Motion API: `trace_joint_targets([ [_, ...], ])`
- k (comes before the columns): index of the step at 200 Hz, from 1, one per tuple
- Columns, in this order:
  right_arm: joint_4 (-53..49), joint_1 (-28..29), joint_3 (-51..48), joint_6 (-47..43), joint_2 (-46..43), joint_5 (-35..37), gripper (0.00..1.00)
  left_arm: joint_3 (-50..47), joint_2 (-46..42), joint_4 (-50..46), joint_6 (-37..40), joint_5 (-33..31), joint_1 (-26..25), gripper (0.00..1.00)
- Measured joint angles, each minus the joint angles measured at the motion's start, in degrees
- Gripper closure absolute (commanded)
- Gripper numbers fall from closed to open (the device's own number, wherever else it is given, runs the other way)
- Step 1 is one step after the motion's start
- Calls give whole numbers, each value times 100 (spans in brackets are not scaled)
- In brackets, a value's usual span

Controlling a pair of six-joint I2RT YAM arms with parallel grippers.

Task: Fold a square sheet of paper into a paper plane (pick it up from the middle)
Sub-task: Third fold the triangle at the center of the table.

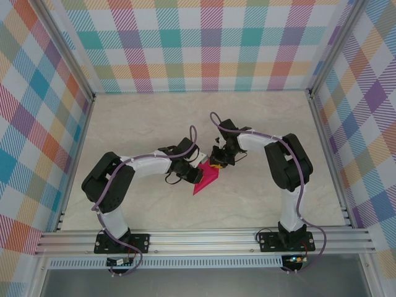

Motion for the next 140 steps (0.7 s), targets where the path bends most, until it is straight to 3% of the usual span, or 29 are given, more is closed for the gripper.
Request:
trace_joint_targets([
  [140, 7, 0, 0, 0, 9, -33, 82, 31, 90, 22, 17, -142, 37, 100],
])
